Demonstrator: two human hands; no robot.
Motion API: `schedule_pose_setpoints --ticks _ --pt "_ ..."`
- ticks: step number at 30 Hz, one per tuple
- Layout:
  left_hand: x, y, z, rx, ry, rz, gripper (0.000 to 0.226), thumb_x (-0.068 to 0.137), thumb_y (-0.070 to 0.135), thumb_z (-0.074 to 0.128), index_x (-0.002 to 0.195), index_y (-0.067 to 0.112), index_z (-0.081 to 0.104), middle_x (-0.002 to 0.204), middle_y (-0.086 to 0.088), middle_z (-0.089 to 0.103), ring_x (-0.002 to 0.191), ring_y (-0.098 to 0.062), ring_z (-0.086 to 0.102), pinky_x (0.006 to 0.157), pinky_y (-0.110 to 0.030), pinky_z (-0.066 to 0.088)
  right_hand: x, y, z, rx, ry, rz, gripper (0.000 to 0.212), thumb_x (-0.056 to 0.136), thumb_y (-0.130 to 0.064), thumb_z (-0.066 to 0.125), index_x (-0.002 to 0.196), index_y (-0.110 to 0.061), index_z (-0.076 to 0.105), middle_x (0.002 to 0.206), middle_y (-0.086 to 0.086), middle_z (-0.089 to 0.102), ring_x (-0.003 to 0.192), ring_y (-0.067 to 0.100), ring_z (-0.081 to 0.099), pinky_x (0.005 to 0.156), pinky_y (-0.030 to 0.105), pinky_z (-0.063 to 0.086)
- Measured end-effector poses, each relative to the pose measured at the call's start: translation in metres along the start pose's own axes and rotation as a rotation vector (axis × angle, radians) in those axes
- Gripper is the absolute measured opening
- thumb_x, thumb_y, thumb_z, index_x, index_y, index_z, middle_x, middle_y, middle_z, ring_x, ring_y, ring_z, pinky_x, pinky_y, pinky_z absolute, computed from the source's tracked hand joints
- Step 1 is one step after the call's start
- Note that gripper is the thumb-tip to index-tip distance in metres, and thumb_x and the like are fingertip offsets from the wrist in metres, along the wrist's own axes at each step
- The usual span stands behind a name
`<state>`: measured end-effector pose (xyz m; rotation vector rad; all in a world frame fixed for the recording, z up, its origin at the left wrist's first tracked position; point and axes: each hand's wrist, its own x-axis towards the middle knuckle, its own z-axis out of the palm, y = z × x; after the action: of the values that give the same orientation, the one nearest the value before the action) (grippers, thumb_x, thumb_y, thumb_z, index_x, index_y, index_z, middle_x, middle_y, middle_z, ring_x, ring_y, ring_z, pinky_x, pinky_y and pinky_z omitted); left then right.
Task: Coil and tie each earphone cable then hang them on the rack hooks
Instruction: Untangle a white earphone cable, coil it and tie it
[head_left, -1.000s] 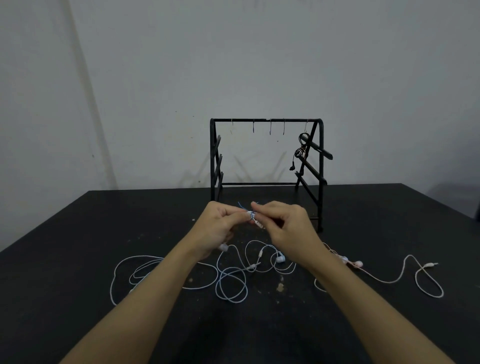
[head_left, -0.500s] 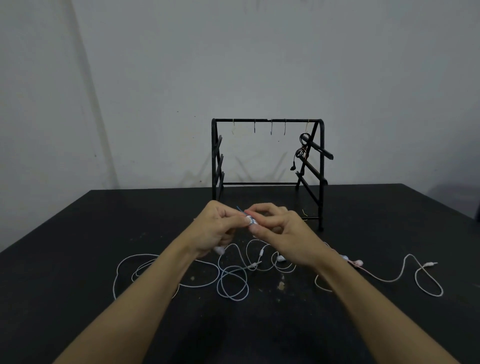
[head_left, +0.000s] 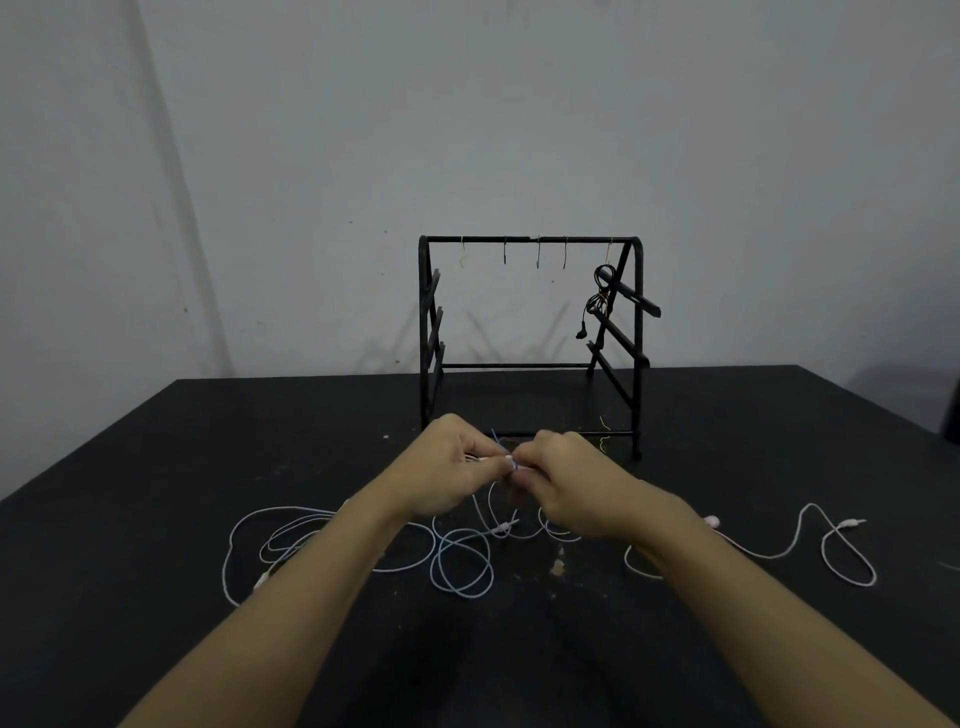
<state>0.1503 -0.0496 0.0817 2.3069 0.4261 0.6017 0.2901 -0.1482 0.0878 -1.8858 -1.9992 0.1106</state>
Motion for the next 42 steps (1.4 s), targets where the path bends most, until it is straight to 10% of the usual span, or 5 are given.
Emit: schedule_pose_setpoints --ticks 9,21,28,36,42 --pt "-0.004 0.007 0.004 -0.063 0.092 -0.046 0.019 0.093 0.025 0.054 0.09 0.019 0.071 0.049 0.017 0.054 0.047 0.0 0.047 0.048 -0.027 0.048 -0.005 0.013 -0.006 0.285 0.079 0.009 0.034 0.096 -0.021 0.049 0.071 -0.007 0.067 0.052 -0.01 0.058 0.043 0.006 0.043 0.047 0.016 0.035" --pt "0.004 0.015 0.027 -0.28 0.436 -0.132 0.018 0.092 0.014 0.055 0.098 0.016 0.072 0.06 0.016 0.061 0.045 0.007 0.05 0.042 -0.006 0.038 0.008 0.014 -0.004 0.064 0.271 0.068 0.037 0.097 -0.038 0.042 0.068 -0.019 0.056 0.06 -0.004 0.058 0.069 0.027 0.063 0.07 0.043 0.053" --pt "0.013 0.02 0.029 -0.872 0.505 -0.347 0.019 0.086 0.004 0.06 0.103 0.002 0.067 0.059 0.002 0.065 0.038 -0.001 0.036 0.034 -0.011 0.025 0.007 0.007 -0.007 0.381 0.272 0.038 0.036 0.097 -0.021 0.046 0.069 -0.005 0.06 0.047 -0.009 0.058 0.041 0.008 0.057 0.048 0.013 0.041" --pt "0.005 0.03 0.028 -0.776 0.54 -0.089 0.018 0.085 -0.006 0.055 0.098 -0.002 0.067 0.092 -0.002 0.06 0.038 0.0 0.045 0.037 -0.01 0.032 0.006 -0.006 -0.011 1.117 0.127 0.298 0.031 0.097 -0.019 0.046 0.07 -0.008 0.057 0.046 -0.005 0.045 0.039 0.007 0.041 0.039 0.017 0.032" --pt "0.002 0.022 0.007 -0.46 0.41 0.055 0.021 0.079 0.002 0.064 0.08 0.02 0.075 0.091 -0.006 0.065 0.046 -0.013 0.04 0.039 -0.019 0.039 0.003 -0.008 -0.023 1.227 -0.027 0.32 0.028 0.097 -0.015 0.043 0.072 -0.007 0.053 0.047 -0.006 0.039 0.038 0.004 0.036 0.037 0.015 0.028"
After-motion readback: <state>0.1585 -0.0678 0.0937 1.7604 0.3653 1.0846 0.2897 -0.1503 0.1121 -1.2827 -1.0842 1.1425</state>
